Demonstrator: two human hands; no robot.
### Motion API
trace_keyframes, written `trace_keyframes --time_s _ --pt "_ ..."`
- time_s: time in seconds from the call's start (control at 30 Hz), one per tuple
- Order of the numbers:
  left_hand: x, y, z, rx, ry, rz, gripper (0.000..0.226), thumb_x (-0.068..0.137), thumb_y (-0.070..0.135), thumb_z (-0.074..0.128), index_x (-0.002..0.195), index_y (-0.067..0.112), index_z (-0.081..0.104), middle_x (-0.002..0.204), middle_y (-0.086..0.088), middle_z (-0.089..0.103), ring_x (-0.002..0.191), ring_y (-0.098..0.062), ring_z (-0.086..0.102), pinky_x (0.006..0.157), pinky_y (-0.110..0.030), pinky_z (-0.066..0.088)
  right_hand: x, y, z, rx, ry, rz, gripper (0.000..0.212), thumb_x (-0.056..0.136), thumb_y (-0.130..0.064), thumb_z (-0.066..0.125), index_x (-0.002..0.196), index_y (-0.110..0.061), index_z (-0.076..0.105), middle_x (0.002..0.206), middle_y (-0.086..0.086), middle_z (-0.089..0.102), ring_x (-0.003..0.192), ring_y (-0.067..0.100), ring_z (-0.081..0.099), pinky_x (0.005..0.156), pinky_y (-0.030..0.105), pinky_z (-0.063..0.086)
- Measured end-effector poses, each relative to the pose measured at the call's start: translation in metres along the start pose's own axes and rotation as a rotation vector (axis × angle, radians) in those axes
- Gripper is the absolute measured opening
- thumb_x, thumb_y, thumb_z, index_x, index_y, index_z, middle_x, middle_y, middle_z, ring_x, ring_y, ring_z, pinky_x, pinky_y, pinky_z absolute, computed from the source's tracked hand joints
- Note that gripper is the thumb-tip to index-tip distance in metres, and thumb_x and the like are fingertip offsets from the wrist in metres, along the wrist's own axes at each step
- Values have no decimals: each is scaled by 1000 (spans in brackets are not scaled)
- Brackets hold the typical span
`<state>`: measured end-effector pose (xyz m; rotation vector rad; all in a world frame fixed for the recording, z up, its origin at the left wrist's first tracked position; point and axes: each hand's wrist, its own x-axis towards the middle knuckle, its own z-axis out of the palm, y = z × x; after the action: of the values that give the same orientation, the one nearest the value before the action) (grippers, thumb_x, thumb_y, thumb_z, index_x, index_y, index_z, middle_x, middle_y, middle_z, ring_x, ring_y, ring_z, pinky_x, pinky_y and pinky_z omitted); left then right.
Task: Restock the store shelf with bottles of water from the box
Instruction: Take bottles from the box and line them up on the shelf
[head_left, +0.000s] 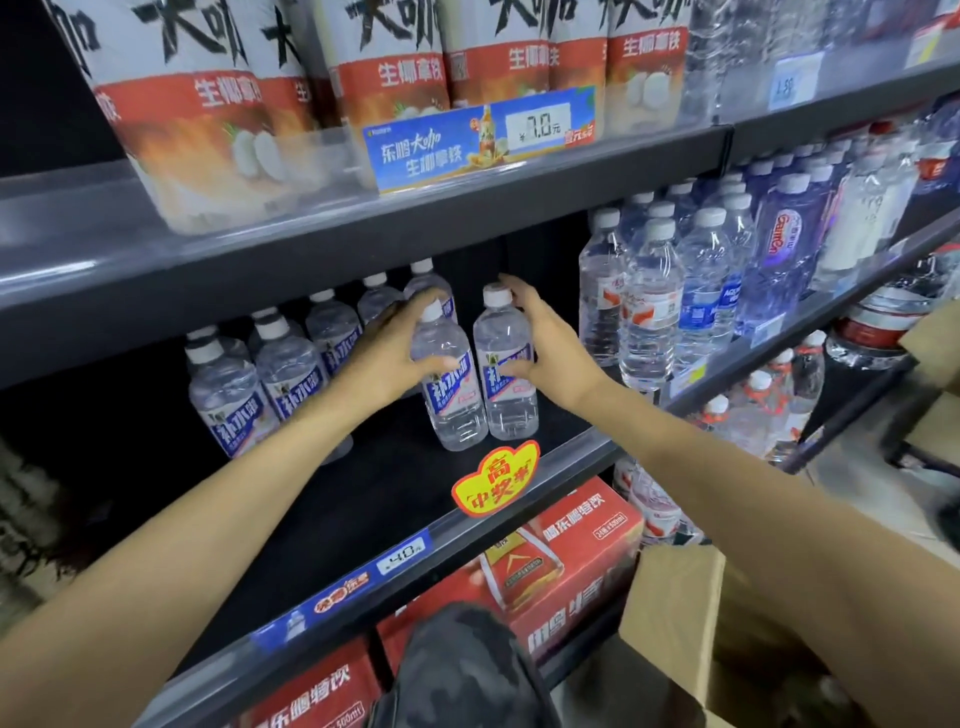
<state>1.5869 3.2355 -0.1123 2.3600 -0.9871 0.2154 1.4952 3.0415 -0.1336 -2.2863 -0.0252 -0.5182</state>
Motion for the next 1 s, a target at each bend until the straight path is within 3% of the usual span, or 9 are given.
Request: trace_keyframes --time_s 0.13,0.3,0.43,0.73,0.87,1.0 --pt "8 4 8 83 16 7 81 77 24 77 145 31 32 141 -8 47 125 -25 48 101 -34 43 5 7 11 9 58 72 103 76 4 75 150 -38 17 134 8 49 121 25 53 99 41 48" --pt "12 -6 3 189 -3 7 83 80 27 75 148 31 27 144 -11 43 130 -28 43 96 -26 33 17 19 18 45 26 88 79 76 -1 77 143 -17 38 132 8 55 122 25 54 99 47 47" --pt "12 -18 -10 242 -33 -64 88 79 27 76 149 36 23 147 -11 40 132 -29 42 102 -34 37 30 13 36 119 9 47 75 75 3 75 141 -13 42 132 10 55 123 25 53 101 46 46" --pt "5 -41 -38 376 -9 -130 88 73 25 81 142 43 31 137 -10 53 126 -31 47 97 -41 43 50 1 73 170 -53 61 80 77 3 75 144 -26 42 127 7 62 118 24 59 101 41 49" --pt "6 -44 -46 469 -15 -123 93 71 22 83 148 31 31 141 -13 45 132 -31 38 103 -46 41 57 -2 82 75 -21 63 84 76 -6 78 145 -34 40 121 8 67 98 21 67 87 32 55" --pt "10 -47 -49 583 -39 -111 93 72 21 82 150 16 31 148 -11 39 138 -30 31 110 -40 34 63 -8 89 -72 12 48 82 76 -16 80 143 -39 39 122 6 63 99 26 66 84 42 56"
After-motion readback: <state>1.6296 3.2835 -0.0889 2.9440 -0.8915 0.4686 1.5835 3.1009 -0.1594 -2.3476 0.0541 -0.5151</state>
